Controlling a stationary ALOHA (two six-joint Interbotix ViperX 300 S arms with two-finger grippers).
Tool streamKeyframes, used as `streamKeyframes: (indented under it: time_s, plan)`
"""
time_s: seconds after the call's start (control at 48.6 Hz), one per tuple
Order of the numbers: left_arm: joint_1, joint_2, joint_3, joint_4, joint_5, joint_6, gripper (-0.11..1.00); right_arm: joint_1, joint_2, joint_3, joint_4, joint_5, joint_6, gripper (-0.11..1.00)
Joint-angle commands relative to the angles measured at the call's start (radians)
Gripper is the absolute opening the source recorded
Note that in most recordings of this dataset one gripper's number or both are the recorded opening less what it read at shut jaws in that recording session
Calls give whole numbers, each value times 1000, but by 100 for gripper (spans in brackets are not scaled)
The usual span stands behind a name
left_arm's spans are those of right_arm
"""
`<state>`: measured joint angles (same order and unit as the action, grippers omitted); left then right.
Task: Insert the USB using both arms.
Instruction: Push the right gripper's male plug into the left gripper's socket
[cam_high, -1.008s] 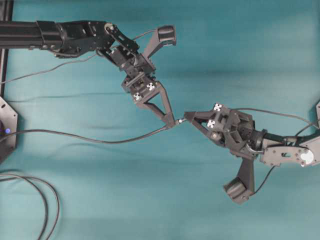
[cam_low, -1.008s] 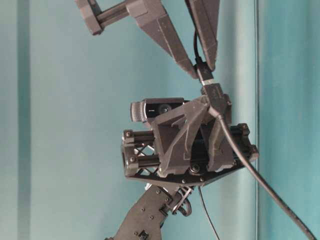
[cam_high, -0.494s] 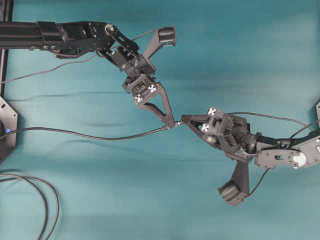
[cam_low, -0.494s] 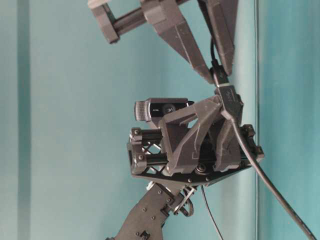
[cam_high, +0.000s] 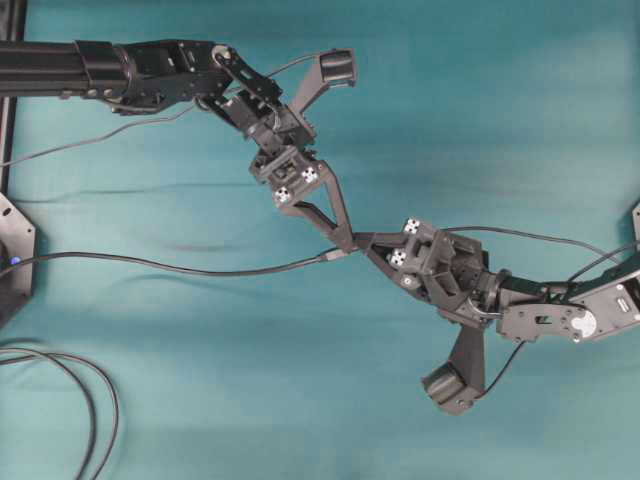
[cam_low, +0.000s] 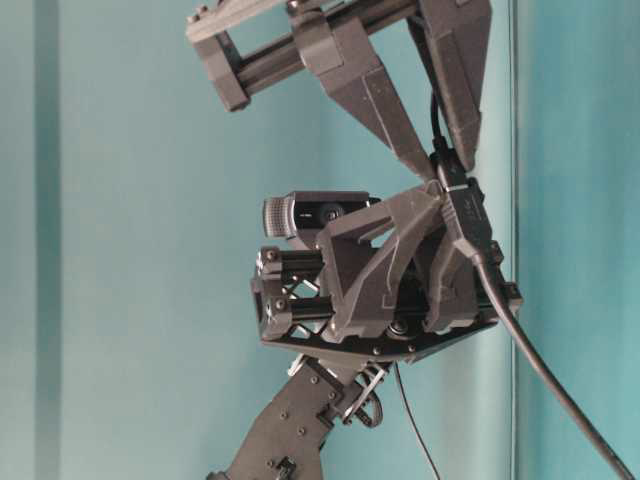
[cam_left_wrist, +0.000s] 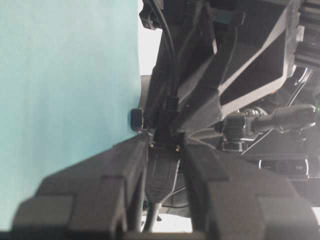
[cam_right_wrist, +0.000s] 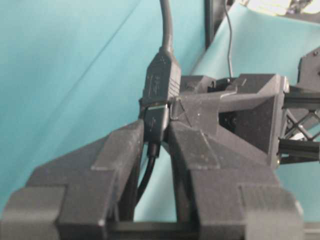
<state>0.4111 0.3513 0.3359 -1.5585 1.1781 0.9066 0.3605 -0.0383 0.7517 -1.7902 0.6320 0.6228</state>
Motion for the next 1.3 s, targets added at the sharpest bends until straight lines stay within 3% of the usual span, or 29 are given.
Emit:
streamKeyframes:
  time_s: [0.0, 0.247, 0.494, 0.741, 0.905, 0.947, 1.132, 1.193, 1.276]
  plan:
    - [28, -25, -57, -14, -6, -12, 28, 9, -5, -32, -8, -15, 5, 19]
    - [28, -26, -58, -14, 14, -17, 28, -3, -3, -11, -8, 28, 5, 19]
    - [9, -28, -60, -14, 35, -41, 27, -14, -5, -12, 23, 239, 41, 19]
    - [3, -28, -61, -15, 44, -44, 28, -23, -5, -6, 26, 219, 57, 19]
    - [2, -28, -63, -15, 48, -44, 27, -34, -9, -11, 26, 219, 112, 19]
    - [2, -28, -63, -14, 51, -46, 28, -37, -9, -8, 26, 221, 126, 23]
    - [2, -26, -61, -14, 54, -46, 28, -35, -12, -2, 26, 233, 138, 61]
    - [3, -28, -61, -14, 54, -46, 28, -34, -18, 0, 26, 247, 140, 67]
    - [5, -26, -61, -14, 51, -46, 27, -28, -31, 0, 26, 255, 144, 66]
